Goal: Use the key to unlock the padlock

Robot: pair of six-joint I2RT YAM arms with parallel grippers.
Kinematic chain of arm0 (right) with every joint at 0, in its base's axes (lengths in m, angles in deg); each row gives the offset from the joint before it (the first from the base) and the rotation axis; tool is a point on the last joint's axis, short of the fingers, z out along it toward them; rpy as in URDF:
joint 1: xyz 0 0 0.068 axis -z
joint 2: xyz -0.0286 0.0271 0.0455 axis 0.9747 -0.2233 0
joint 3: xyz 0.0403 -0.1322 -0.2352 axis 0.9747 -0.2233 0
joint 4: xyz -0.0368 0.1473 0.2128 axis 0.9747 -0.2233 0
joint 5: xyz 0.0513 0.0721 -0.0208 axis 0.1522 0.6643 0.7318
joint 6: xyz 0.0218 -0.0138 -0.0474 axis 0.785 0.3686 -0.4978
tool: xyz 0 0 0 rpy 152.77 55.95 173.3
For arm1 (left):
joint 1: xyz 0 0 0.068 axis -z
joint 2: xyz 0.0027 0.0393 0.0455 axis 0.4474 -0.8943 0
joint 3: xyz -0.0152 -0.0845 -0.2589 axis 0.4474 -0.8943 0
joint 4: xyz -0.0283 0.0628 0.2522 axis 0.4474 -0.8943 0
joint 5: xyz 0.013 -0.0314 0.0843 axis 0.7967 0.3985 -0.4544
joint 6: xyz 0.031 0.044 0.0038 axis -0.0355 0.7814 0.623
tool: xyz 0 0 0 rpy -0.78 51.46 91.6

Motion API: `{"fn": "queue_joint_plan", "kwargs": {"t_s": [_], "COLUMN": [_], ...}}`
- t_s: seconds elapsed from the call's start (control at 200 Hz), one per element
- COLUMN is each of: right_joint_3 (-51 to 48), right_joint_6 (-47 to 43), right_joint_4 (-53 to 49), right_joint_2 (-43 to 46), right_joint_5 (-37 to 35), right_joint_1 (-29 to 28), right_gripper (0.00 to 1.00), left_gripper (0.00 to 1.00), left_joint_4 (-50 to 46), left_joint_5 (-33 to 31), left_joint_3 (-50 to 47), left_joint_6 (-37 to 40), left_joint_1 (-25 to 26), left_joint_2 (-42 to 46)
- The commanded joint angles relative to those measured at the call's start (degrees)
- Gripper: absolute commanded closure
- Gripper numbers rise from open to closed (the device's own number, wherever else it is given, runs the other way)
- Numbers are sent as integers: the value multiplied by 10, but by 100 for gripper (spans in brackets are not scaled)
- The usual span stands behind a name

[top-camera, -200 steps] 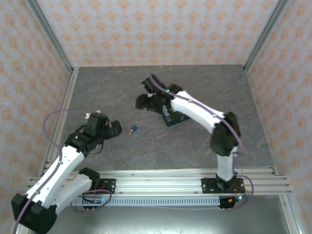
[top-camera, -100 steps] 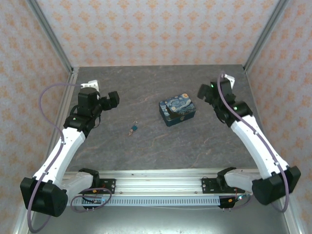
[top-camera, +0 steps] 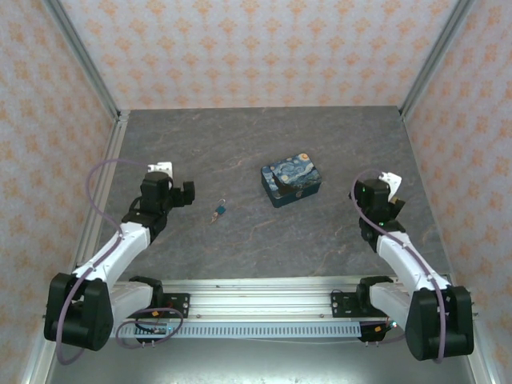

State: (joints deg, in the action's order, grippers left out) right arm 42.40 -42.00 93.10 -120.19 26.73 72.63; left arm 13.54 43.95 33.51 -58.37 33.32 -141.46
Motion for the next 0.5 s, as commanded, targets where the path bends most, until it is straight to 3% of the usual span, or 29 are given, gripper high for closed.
{"fn": "queue_joint_plan", "kwargs": {"t_s": [0.0,0.195,0.395,0.495], "right_joint_3": [-40,-112,-113,-101], "right_joint_6": [-13,-36,-52,-55], "right_joint_4": [193,316,384,429], "right_joint_2": [-10,-43,-87,-141], "right_joint_5": [-14,-33,3,7], "right_joint_1": [2,6,9,9], "right_gripper": [0,0,0,0], "left_gripper": [0,0,0,0], "left_joint_4": [100,190,278,302], "left_joint_5": [-33,-41,-62,-42], "left_joint_3": [-13,-57,-81,-65], "left_joint_6": [17,51,70,74], "left_joint_1": [-2,-2,-2,-2], "left_joint_2": [-7,-52,-81,-115]}}
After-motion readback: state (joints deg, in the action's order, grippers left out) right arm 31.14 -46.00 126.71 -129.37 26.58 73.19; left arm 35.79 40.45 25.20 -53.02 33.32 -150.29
